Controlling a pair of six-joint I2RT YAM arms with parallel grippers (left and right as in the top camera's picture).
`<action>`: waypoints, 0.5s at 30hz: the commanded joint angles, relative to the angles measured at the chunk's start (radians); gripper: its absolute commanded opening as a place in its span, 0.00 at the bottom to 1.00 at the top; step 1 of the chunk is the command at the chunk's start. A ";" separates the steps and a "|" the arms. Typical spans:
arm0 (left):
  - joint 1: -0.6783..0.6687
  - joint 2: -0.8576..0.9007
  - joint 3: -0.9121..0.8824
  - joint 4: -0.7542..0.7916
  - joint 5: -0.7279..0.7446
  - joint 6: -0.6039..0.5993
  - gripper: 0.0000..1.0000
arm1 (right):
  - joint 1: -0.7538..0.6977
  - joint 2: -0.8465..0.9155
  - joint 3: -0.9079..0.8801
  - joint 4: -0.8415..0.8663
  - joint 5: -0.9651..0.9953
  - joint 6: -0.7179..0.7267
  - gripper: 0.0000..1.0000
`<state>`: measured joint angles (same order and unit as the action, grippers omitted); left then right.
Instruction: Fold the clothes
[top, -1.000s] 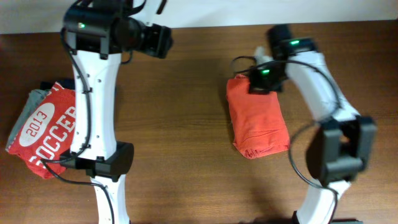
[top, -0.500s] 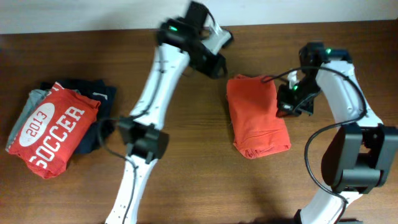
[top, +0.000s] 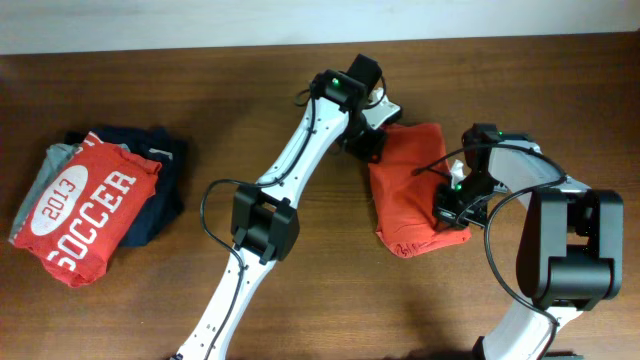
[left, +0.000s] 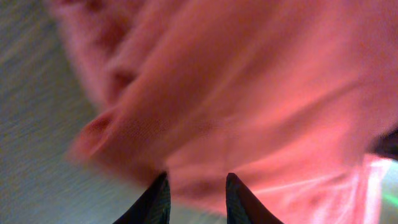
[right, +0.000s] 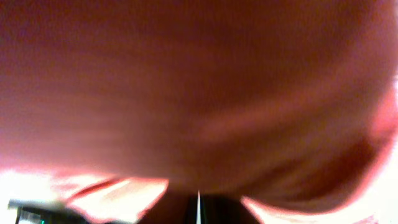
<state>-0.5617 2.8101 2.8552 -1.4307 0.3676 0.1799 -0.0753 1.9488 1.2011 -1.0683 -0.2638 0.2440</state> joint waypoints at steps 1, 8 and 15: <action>0.040 0.035 0.005 -0.010 -0.137 0.008 0.29 | -0.005 -0.003 -0.024 -0.036 0.101 0.042 0.04; 0.134 0.024 0.023 -0.048 -0.133 -0.022 0.25 | -0.005 -0.103 -0.024 -0.063 -0.077 -0.075 0.05; 0.177 -0.072 0.080 -0.158 0.161 -0.029 0.27 | -0.005 -0.324 -0.016 0.068 -0.331 -0.252 0.05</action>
<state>-0.3744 2.8227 2.8941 -1.5753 0.3584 0.1604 -0.0753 1.7195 1.1770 -1.0340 -0.4637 0.0761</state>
